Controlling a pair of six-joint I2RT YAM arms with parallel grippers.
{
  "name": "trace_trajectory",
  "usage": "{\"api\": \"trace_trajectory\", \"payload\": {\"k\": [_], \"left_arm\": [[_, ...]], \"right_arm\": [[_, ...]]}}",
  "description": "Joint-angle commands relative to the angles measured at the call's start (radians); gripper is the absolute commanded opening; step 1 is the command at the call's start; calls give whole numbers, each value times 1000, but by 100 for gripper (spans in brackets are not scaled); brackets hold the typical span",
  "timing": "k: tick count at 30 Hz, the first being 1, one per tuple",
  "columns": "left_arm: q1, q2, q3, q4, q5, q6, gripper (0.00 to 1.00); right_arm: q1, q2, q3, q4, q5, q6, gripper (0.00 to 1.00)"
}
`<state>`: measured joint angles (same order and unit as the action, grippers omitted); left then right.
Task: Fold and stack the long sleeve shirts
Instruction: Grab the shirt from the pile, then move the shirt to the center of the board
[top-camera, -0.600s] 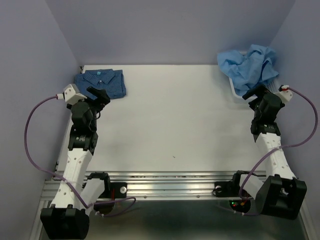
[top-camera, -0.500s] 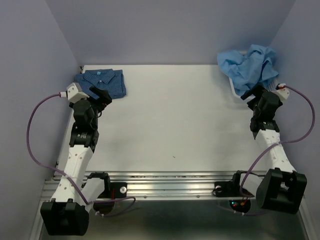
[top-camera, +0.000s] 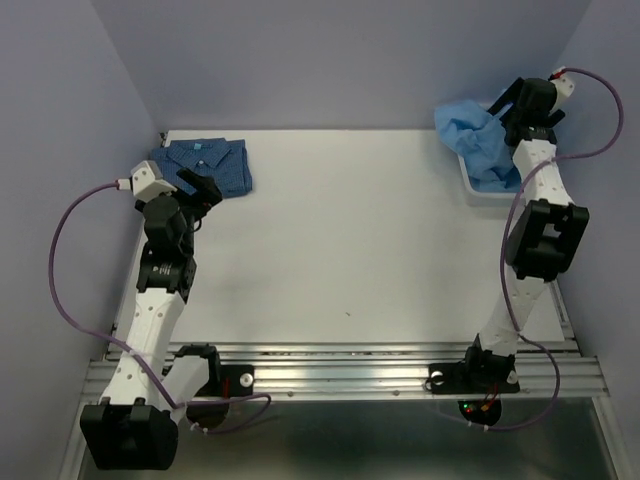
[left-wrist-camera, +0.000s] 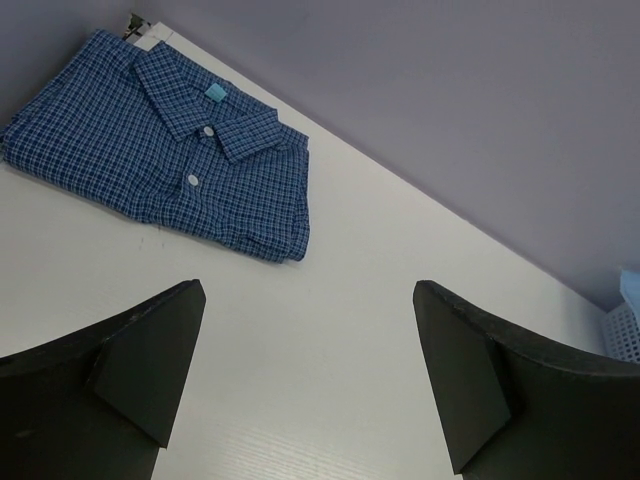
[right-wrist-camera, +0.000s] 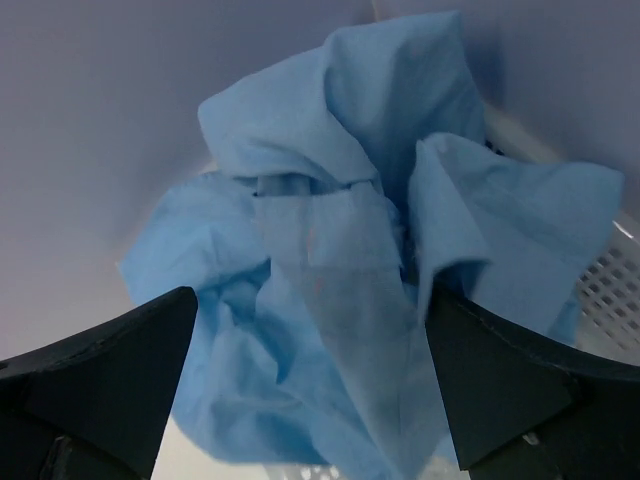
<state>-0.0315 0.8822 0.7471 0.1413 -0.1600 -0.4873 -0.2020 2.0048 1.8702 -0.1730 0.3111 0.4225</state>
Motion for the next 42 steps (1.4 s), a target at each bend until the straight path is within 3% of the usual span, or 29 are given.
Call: {"api": "trace_trajectory", "payload": {"k": [1, 7, 9, 10, 12, 13, 19, 23, 25, 30, 33, 35, 38, 42], "left_arm": [[-1, -35, 24, 41, -38, 47, 99], [-2, -60, -2, 11, -137, 42, 99], [-2, -49, 6, 3, -180, 41, 99], [-2, -46, 12, -3, -191, 46, 99], [-2, -32, 24, -12, -191, 50, 99], [-2, -29, 34, -16, -191, 50, 99], [-2, -2, 38, -14, -200, 52, 99], [-2, 14, 38, -8, -184, 41, 99], [-2, 18, 34, -2, -162, 36, 99], [-1, 20, 35, 4, -127, 26, 99], [-1, 14, 37, 11, -104, 23, 99], [-2, 6, 35, 12, -99, 16, 99], [-1, -5, 29, 12, -101, 9, 99], [-1, -41, 12, 9, -119, 0, 99]], "right_arm": [[-4, 190, 228, -181, 66, 24, 100], [-13, 422, 432, -184, 73, -25, 100], [-13, 497, 489, -184, 25, -56, 91], [-13, 512, 533, -184, 13, -73, 60], [-13, 514, 555, -186, -18, -74, 17], [-13, 473, 554, -181, -50, -58, 1], [27, 198, 454, -20, -214, -114, 1], [134, 94, 582, -36, -302, -298, 1], [199, 33, 597, -8, -460, -352, 1], [326, -112, 526, 159, -759, -301, 1], [418, -121, 584, 239, -828, -275, 1], [452, -120, 609, 324, -960, -168, 1], [472, -115, 618, 472, -1012, -21, 1], [472, -123, 563, 495, -983, -2, 1]]}}
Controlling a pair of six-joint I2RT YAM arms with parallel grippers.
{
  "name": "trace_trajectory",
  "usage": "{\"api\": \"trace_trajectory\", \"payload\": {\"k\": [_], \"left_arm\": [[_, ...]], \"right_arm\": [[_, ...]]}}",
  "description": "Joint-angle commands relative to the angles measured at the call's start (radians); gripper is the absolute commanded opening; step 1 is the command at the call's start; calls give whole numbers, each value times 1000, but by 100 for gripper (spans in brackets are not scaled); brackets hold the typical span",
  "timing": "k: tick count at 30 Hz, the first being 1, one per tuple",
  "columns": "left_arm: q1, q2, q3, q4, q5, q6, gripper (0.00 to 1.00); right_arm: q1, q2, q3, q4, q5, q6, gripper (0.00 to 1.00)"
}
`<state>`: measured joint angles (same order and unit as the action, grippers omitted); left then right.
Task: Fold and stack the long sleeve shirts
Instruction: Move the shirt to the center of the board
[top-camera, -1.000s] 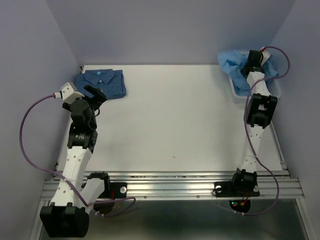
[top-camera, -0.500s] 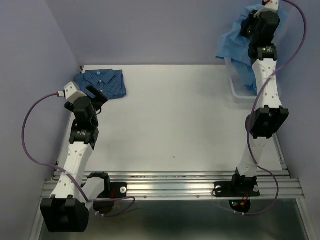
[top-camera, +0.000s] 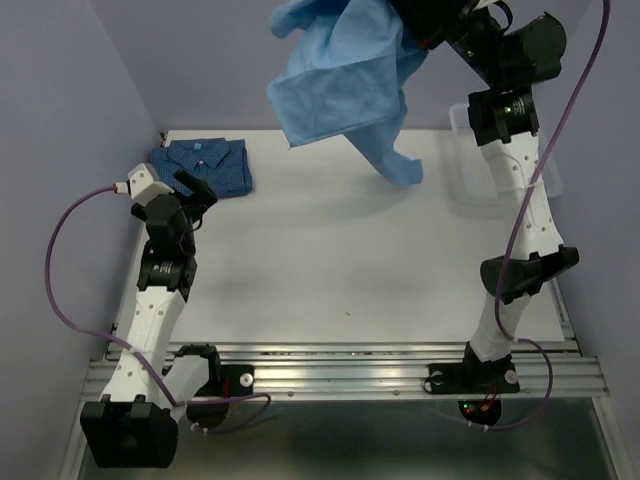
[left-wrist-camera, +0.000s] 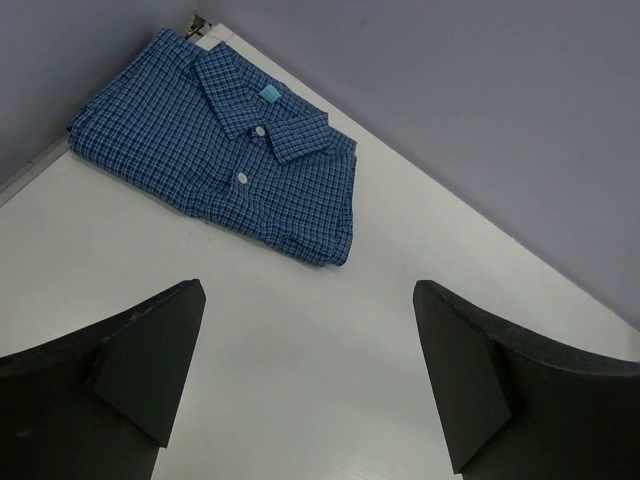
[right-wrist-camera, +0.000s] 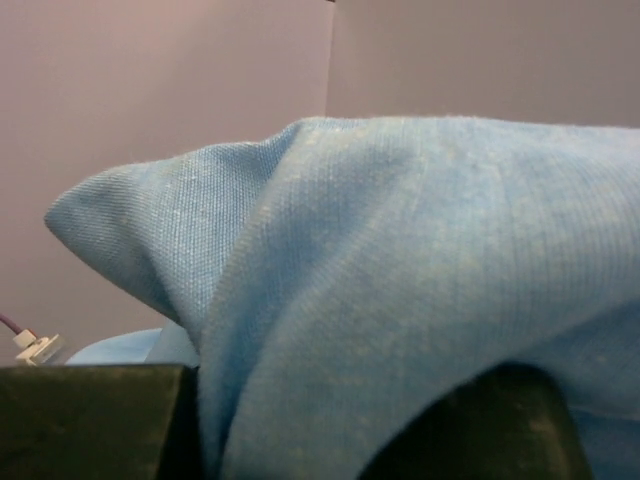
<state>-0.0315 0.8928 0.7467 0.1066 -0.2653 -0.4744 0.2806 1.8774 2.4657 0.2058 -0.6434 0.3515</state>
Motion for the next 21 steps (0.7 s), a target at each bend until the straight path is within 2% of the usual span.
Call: {"api": "trace_trajectory", "payload": {"k": [1, 2, 3, 5, 6, 8, 9, 10, 11, 12, 14, 15, 18, 21], "left_arm": [[-2, -57, 13, 30, -32, -21, 99], [-2, -69, 10, 25, -41, -27, 99], [-1, -75, 3, 19, -51, -32, 99], [-2, -86, -9, 5, -74, -52, 99], [-1, -95, -23, 2, -78, -61, 99], [-1, -100, -39, -1, -77, -78, 99], [-1, -97, -47, -1, -68, -81, 99], [-1, -91, -56, -1, -54, -84, 99], [-1, -80, -63, -4, -22, -87, 99], [-1, -54, -69, -4, 9, -99, 99], [-1, -2, -76, -2, 46, -125, 99], [-1, 20, -82, 10, 73, -121, 99], [-2, 125, -72, 62, 216, -107, 99], [-36, 258, -24, 96, 336, -92, 99]], "right_arm": [[-11, -6, -68, 95, -16, 43, 1], [-11, -42, -120, 77, 5, 21, 1], [-11, -70, -278, 64, 37, -2, 1], [-11, -131, -471, 64, 149, -74, 1], [-11, -191, -664, 63, 181, -95, 2], [-23, -248, -857, 63, 226, -143, 34], [-32, -274, -949, 61, 244, -149, 41], [-43, -325, -1034, 60, 266, -151, 44], [-52, -346, -1174, 55, 321, -141, 55], [-73, -380, -1226, 19, 347, -128, 68], [-87, -408, -1284, -49, 332, -149, 90], [-87, -419, -1277, -151, 329, -175, 100], [-87, -457, -1263, -275, 272, -192, 100], [-87, -501, -1297, -266, 304, -195, 100]]}}
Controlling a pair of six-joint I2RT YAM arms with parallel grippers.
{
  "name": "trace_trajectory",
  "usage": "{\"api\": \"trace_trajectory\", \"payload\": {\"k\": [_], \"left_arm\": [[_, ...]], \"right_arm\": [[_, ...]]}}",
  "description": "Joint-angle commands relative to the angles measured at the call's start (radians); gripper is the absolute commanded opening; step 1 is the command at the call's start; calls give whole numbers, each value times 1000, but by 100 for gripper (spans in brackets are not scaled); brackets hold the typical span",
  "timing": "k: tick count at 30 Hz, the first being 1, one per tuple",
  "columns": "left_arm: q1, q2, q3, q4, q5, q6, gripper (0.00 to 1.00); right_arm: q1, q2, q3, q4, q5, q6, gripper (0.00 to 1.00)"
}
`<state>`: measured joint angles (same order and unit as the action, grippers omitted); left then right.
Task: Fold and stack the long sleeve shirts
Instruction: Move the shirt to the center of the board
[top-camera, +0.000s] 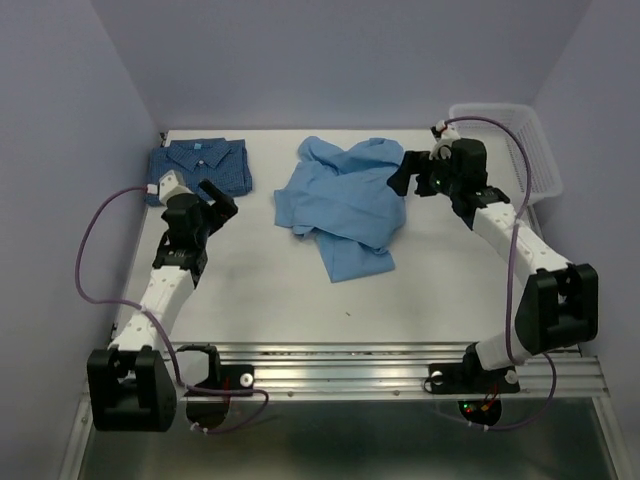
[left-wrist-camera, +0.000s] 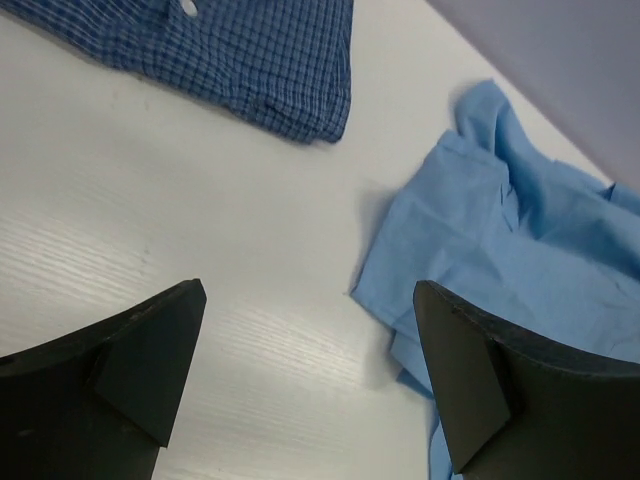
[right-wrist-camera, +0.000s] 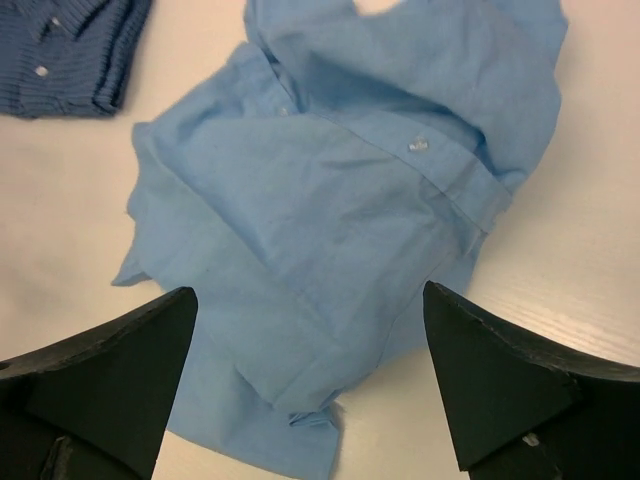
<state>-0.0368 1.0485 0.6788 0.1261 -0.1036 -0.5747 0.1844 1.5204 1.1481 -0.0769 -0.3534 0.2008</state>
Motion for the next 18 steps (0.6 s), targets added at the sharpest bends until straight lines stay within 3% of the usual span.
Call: {"api": "trace_trajectory", "payload": {"k": [1, 6, 10, 18], "left_arm": [[-46, 137, 82, 76, 197, 25, 99], [-130, 408, 214, 75, 300, 72, 99], [-133, 559, 324, 63, 337, 78, 99], [-133, 823, 537, 33, 354, 153, 99]], "right_arm": [[9, -152, 18, 17, 62, -72, 100], [9, -97, 114, -15, 172, -139, 100], [23, 129, 327, -87, 59, -219, 100], [127, 684, 1099, -331, -9, -363, 100]]}}
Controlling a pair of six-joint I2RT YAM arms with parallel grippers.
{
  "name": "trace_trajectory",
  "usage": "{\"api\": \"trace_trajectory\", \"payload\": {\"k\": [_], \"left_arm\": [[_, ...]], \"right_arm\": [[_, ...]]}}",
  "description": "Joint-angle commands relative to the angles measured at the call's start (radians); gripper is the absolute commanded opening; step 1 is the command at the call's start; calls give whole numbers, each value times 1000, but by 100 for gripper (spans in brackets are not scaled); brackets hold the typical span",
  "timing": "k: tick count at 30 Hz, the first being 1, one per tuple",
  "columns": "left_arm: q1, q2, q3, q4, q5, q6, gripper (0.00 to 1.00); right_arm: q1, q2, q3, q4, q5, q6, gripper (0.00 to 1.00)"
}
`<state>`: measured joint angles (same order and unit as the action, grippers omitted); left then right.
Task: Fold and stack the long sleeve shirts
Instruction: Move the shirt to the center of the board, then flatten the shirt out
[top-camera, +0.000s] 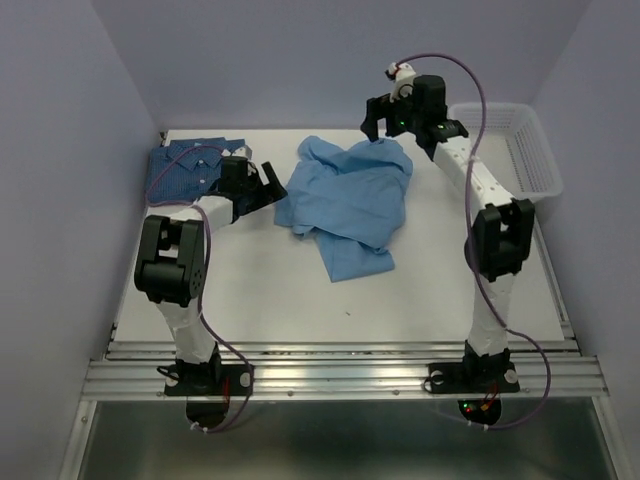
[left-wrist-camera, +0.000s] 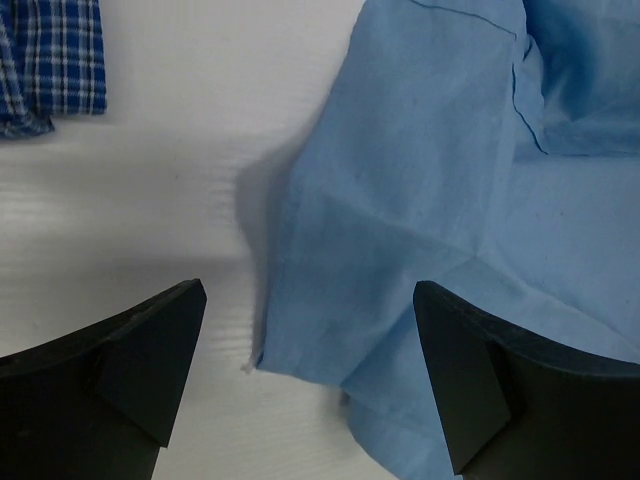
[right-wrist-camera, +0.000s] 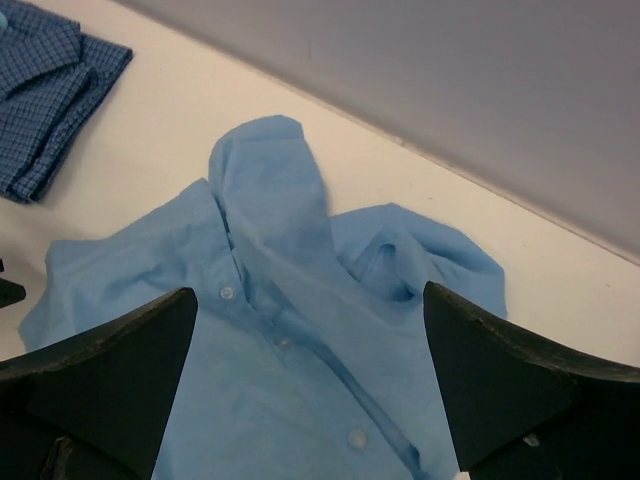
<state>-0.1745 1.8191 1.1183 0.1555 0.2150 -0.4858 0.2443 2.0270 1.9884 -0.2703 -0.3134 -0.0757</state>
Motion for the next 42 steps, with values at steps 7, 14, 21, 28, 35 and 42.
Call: {"api": "trace_trajectory", "payload": {"k": [7, 14, 21, 28, 35, 42], "left_arm": [[4, 193, 222, 32, 118, 142, 99], [4, 296, 314, 45, 217, 139, 90], [4, 307, 325, 56, 293, 142, 19], [4, 240, 259, 90, 319, 142, 0], [4, 128, 180, 92, 231, 128, 0], [4, -77, 161, 33, 0, 141, 0]], "right_arm": [[145, 412, 371, 200, 10, -107, 100], [165, 628, 469, 378, 51, -24, 100], [165, 671, 411, 347, 109, -85, 100], [165, 653, 375, 319, 224, -162, 62], [165, 605, 369, 312, 321, -150, 1], [165, 334, 258, 350, 483, -98, 1]]}}
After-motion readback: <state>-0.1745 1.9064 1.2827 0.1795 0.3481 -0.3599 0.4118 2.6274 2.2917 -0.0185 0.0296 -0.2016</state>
